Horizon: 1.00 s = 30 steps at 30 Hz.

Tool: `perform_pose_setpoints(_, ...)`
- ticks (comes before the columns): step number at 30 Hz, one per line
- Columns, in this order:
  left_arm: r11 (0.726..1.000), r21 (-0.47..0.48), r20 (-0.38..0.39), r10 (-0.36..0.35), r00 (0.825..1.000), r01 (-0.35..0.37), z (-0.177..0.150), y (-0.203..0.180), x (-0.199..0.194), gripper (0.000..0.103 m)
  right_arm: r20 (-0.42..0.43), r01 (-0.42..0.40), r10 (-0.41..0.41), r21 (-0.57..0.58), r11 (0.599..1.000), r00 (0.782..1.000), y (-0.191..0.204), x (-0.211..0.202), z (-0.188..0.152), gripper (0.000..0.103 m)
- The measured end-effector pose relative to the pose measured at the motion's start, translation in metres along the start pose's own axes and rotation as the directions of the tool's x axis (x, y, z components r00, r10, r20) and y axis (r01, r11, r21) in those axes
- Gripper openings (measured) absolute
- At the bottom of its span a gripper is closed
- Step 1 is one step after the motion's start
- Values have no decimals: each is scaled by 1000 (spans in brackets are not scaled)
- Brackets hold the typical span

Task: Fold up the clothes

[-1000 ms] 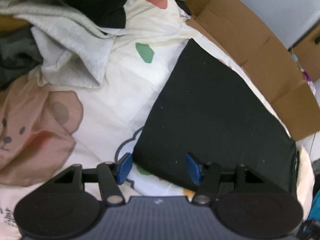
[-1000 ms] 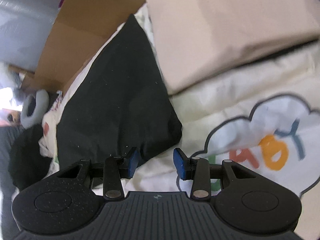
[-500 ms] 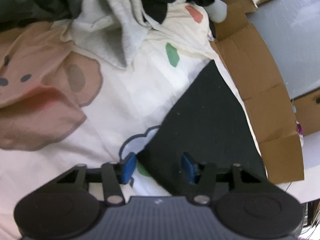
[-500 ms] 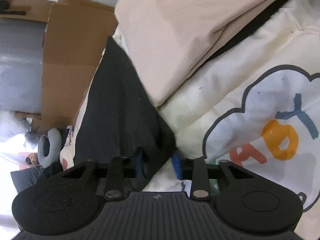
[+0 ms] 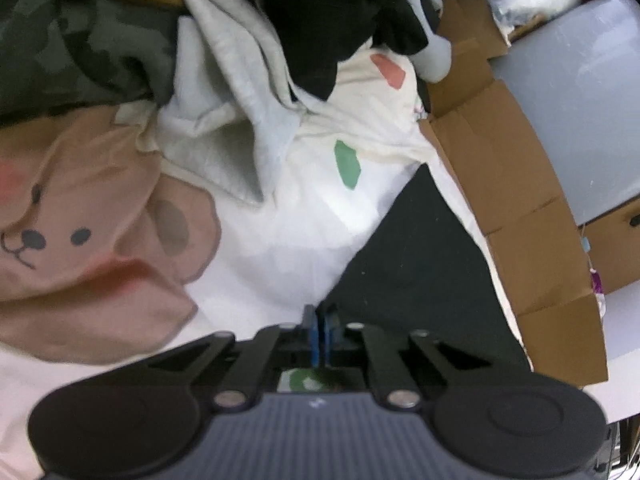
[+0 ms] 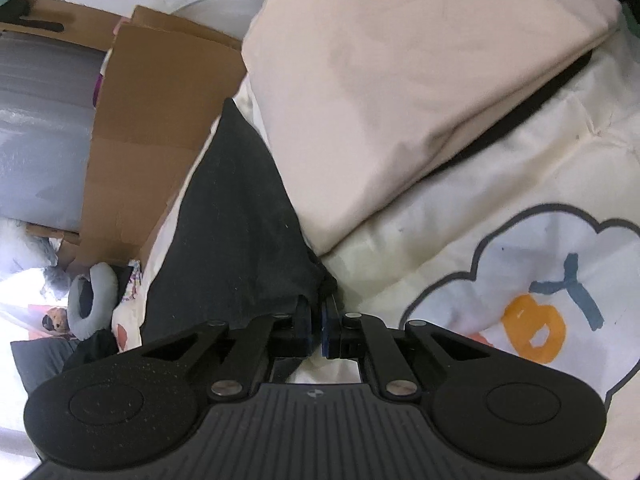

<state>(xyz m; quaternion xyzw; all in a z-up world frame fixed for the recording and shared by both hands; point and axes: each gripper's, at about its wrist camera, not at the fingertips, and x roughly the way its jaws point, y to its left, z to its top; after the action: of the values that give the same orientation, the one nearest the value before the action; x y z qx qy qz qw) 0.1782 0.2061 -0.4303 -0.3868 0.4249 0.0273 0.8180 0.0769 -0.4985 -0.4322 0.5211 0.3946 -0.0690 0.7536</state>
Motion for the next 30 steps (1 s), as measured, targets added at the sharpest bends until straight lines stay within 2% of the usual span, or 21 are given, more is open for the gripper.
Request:
perform_pose_setpoints(2,1000,-30,-41,-10,999,9,-3,4,5,6,-29,6,-6,21,1000,1000,-5,4,-3,7)
perform_pose_setpoints(3,999,-45,-52,-9,999,7,-6,6,6,16,-31,2,-1,31,1000,1000,-7,4,-5,7)
perform_pose_setpoints(4,999,-53,-53,-8,999,5,-8,7,7,30,-30,-8,9,38,999,999,-9,3,-7,10)
perform_pose_setpoints(5,998,-56,-52,-11,999,8,-11,7,7,38,-30,-17,18,45,999,999,-10,2,-8,25)
perform_pose_setpoints(6,998,-60,-51,-15,999,12,-13,8,8,47,-30,-30,31,54,998,999,-11,2,-9,35)
perform_pose_setpoints(7,997,-67,-52,-27,998,23,-15,9,9,50,-27,-43,45,62,997,999,-12,2,-11,49)
perform_pose_setpoints(11,989,-129,-63,-79,995,70,-21,11,16,50,-43,-84,89,107,991,995,-15,11,-18,51)
perform_pose_setpoints(15,984,-144,-53,-111,992,103,-27,8,24,56,-43,-123,130,132,984,991,-14,23,-25,51)
perform_pose_setpoints(21,967,-204,-5,-155,988,151,-24,13,32,54,-1,-165,167,157,974,986,-17,35,-23,51)
perform_pose_setpoints(24,964,-214,9,-163,987,161,-22,15,33,42,34,-198,195,175,964,980,-20,37,-20,51)
perform_pose_setpoints(26,962,-216,4,-171,985,168,-23,15,33,38,45,-211,206,181,961,977,-20,39,-18,49)
perform_pose_setpoints(27,962,-214,3,-173,985,169,-24,14,33,28,47,-214,208,181,960,977,-20,40,-18,45)
perform_pose_setpoints(28,962,-215,-5,-175,985,170,-24,14,34,10,41,-207,203,179,962,978,-19,41,-17,29)
perform_pose_setpoints(29,960,-220,-8,-178,984,172,-24,14,34,7,34,-200,197,178,963,980,-19,42,-16,8)
perform_pose_setpoints(30,958,-226,-11,-181,983,174,-23,14,34,7,28,-194,192,177,965,981,-18,42,-16,3)
